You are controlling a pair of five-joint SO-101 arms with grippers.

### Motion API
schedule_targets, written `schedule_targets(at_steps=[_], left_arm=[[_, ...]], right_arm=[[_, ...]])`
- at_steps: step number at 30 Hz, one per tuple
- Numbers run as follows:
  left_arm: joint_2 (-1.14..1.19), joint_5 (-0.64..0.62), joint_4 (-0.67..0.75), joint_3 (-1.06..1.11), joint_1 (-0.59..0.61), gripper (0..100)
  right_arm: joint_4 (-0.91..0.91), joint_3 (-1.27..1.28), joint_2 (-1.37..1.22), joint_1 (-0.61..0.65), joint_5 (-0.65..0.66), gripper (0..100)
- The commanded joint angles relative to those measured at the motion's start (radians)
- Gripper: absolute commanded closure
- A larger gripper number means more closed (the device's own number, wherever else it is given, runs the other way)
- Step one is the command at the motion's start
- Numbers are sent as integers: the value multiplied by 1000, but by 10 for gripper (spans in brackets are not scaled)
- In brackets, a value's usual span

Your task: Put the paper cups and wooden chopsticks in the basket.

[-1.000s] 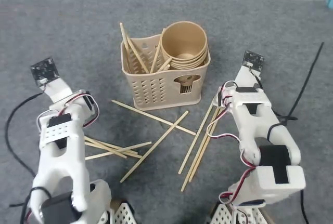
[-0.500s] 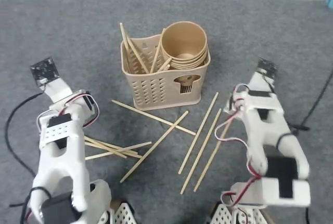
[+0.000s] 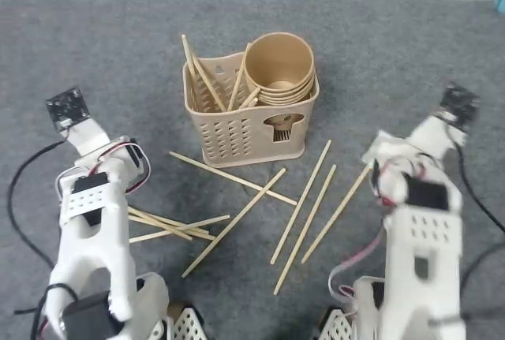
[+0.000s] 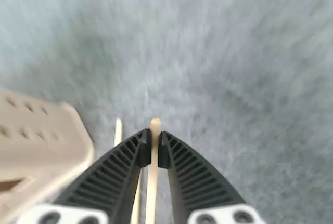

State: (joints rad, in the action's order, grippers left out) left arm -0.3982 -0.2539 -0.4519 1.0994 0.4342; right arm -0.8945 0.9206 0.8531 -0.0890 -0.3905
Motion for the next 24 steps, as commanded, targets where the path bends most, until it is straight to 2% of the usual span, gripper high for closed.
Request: schedule_targets(at_steps=[1,7,11,14,18,24], left_arm=[[0,2,-2,-48,2,861],[0,2,-2,-48,2,861],[0,2,-2,-47,2,861],[0,2,-2,-47,2,861],[0,2,-2,-45,2,861],[0,2,0,-45,3,861]], right_arm=[[-45,-11,272,-33,48,991],[-35,-25,625,-27,57,991],[16,-60,737,-4,57,991],[25,-115,753,28,41,991],[30,-230,750,76,-41,991],[28,-470,616,246,-81,991]])
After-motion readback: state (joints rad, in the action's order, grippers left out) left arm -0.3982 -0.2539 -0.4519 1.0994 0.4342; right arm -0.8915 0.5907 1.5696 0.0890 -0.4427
